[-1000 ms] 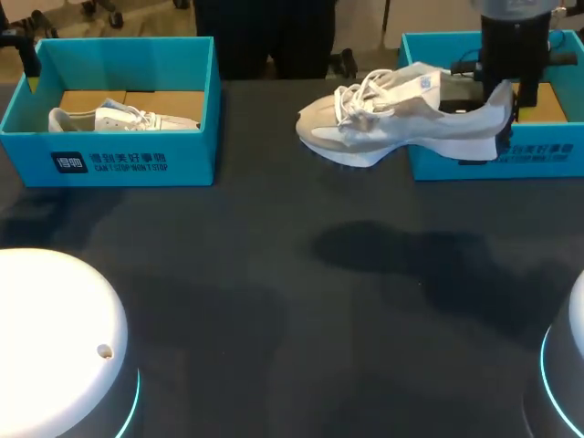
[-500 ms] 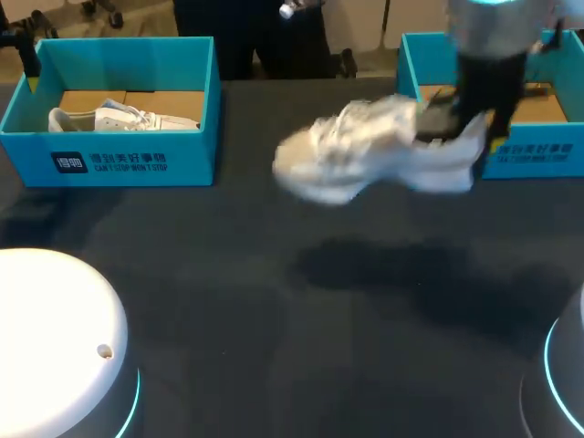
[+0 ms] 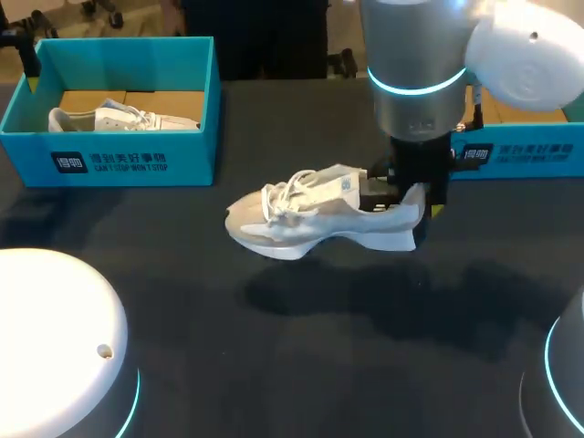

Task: Take the shoe out of the shoebox, open the shoe tongue, remove and reinsert the insole, then place the shoe into the shoebox

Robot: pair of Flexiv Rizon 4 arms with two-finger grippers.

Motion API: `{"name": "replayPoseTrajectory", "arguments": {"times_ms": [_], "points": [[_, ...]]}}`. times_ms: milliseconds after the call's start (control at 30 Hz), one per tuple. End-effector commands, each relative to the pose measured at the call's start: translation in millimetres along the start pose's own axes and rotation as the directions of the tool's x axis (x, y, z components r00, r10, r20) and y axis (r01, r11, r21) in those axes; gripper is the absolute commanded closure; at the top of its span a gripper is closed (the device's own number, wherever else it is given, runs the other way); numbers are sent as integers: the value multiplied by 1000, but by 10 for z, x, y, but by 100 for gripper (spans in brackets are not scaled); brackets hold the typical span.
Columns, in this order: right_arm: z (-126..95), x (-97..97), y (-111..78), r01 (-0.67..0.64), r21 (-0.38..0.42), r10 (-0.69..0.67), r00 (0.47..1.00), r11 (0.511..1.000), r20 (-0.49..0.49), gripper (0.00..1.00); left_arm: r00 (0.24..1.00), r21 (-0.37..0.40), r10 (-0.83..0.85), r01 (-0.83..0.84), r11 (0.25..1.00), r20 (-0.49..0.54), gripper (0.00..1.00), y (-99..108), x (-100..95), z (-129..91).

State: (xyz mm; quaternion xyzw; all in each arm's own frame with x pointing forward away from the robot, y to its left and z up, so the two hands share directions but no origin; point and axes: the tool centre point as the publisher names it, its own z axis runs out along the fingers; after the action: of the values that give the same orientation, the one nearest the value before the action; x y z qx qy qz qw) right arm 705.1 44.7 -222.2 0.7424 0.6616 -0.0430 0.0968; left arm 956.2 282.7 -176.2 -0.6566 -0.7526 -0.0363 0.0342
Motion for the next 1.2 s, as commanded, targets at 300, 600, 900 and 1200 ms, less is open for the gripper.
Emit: {"name": "replayPoseTrajectory", "arguments": {"times_ms": [300, 600, 900, 1200], "points": [[81, 175, -143, 39, 2, -39, 999, 999, 36, 100, 1000, -1, 1, -1, 1000, -3, 0, -6, 3, -2], [565, 619, -688, 81, 26, -81, 997, 996, 13, 100, 1000, -1, 1, -1, 1000, -3, 0, -6, 3, -2], [747, 866, -846, 71, 13, -70, 997, 997, -12, 100, 1000, -1, 1, -1, 1000, -3, 0, -6, 3, -2], [924, 1020, -944, 79, -3, -79, 996, 997, -44, 100, 1000, -1, 1, -1, 1000, -3, 0, -6, 3, -2]]}}
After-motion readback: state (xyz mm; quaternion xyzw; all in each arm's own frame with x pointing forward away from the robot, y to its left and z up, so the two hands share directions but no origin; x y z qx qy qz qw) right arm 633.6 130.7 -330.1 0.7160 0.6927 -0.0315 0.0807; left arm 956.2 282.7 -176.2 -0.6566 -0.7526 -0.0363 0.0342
